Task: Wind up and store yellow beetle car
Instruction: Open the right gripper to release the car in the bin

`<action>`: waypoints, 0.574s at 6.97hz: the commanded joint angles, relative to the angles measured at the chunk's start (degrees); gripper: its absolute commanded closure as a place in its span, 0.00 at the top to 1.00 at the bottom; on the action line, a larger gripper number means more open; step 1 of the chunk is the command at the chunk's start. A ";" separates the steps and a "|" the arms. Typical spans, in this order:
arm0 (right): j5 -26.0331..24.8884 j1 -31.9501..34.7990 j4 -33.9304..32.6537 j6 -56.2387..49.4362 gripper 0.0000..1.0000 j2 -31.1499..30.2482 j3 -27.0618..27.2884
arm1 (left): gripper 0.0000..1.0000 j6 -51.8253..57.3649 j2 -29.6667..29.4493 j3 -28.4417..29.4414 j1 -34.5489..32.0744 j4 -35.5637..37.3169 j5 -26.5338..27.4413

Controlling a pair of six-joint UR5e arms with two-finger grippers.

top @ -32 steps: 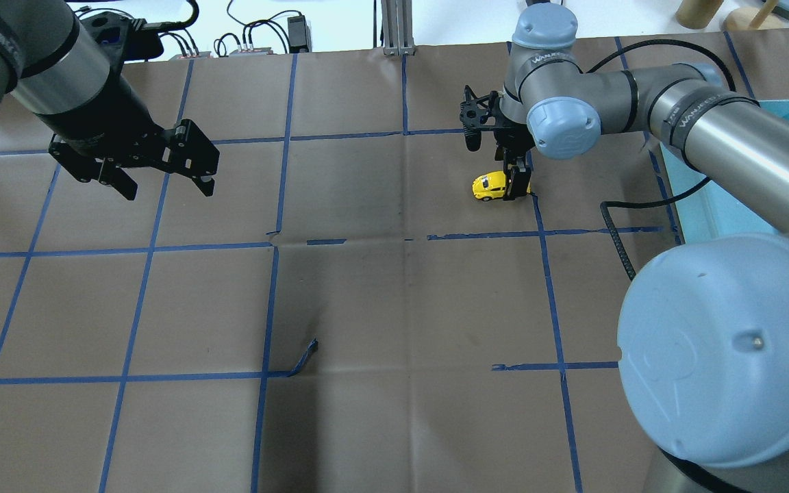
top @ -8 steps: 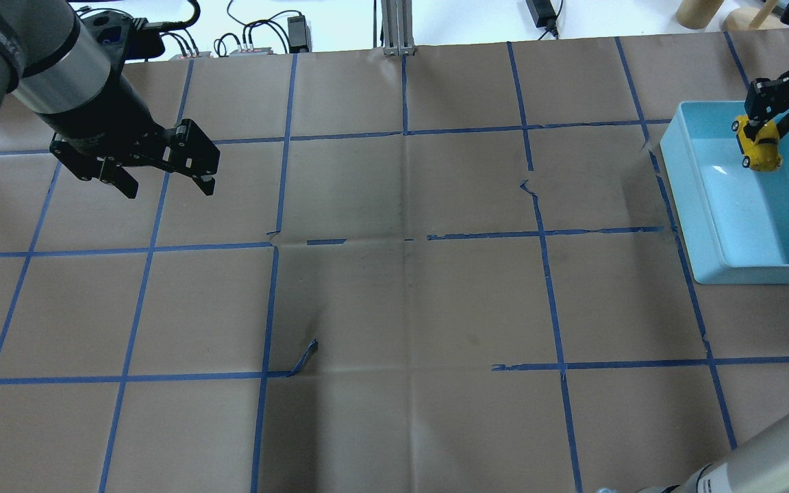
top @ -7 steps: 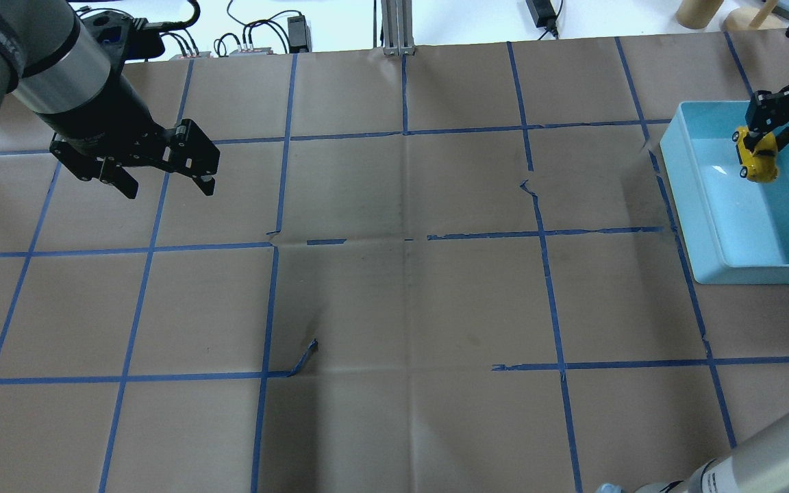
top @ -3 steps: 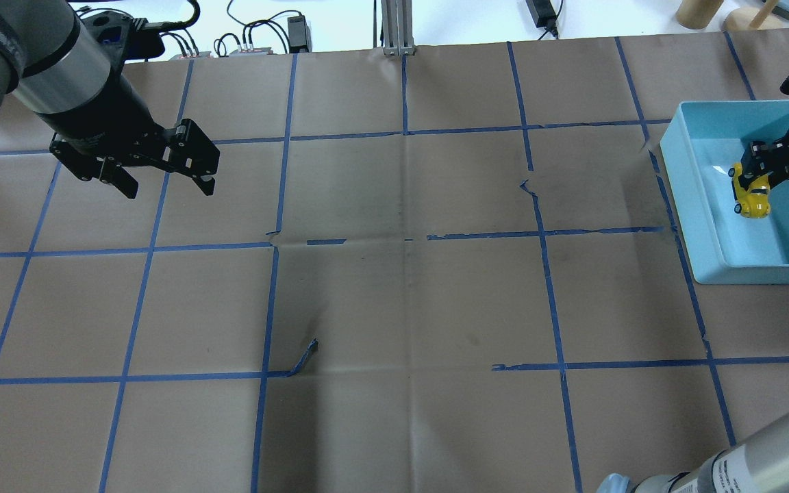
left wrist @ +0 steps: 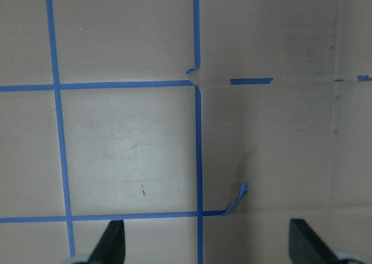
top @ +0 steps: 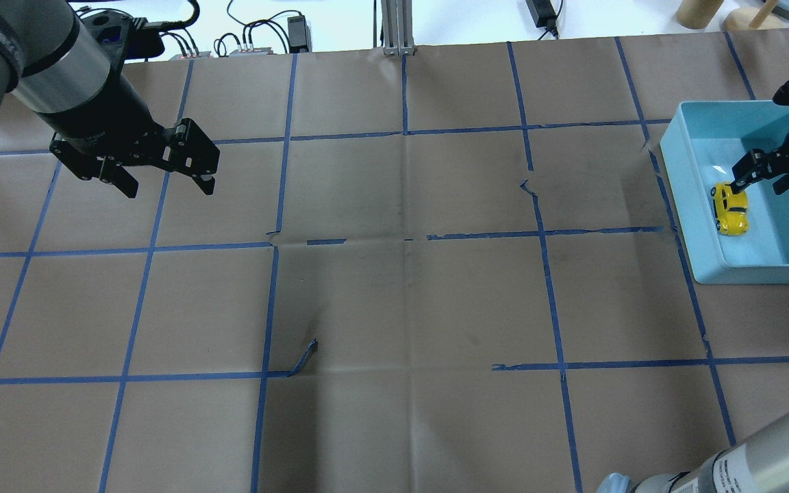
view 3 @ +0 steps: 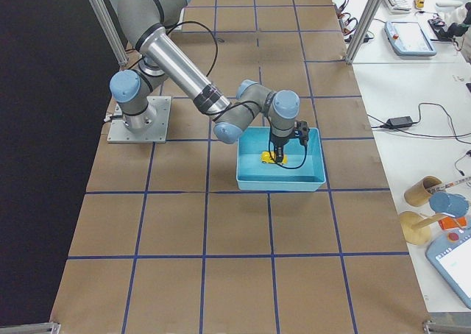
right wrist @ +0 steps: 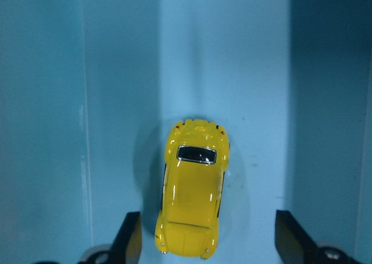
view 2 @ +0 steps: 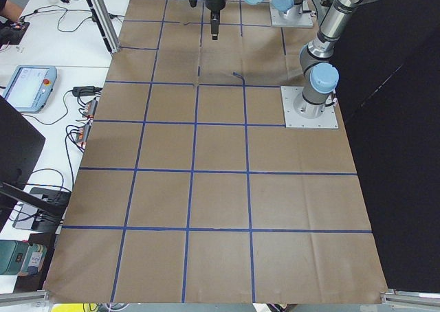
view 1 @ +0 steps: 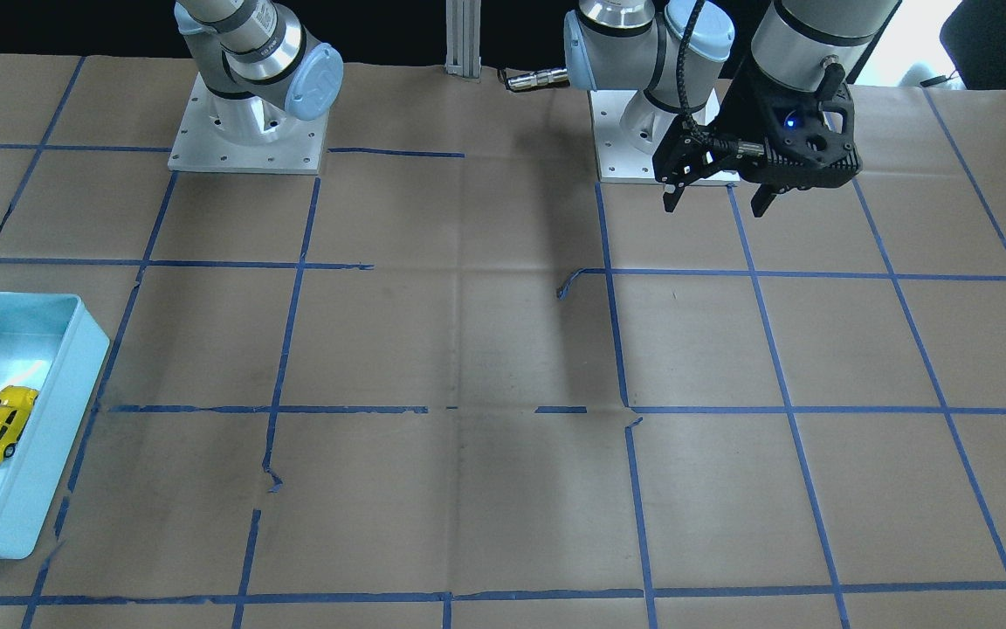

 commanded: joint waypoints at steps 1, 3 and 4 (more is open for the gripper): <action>-0.04 0.00 0.51 0.14 1.00 -0.85 -2.14 | 1.00 0.03 0.05 0.03 0.00 0.08 -0.08; -0.04 0.26 11.50 3.36 1.00 -1.03 -11.85 | 1.00 0.03 0.05 0.03 -0.08 0.25 -0.17; 0.75 0.69 19.59 10.18 1.00 -1.03 -19.57 | 1.00 0.03 -0.03 0.03 -0.08 0.26 -0.08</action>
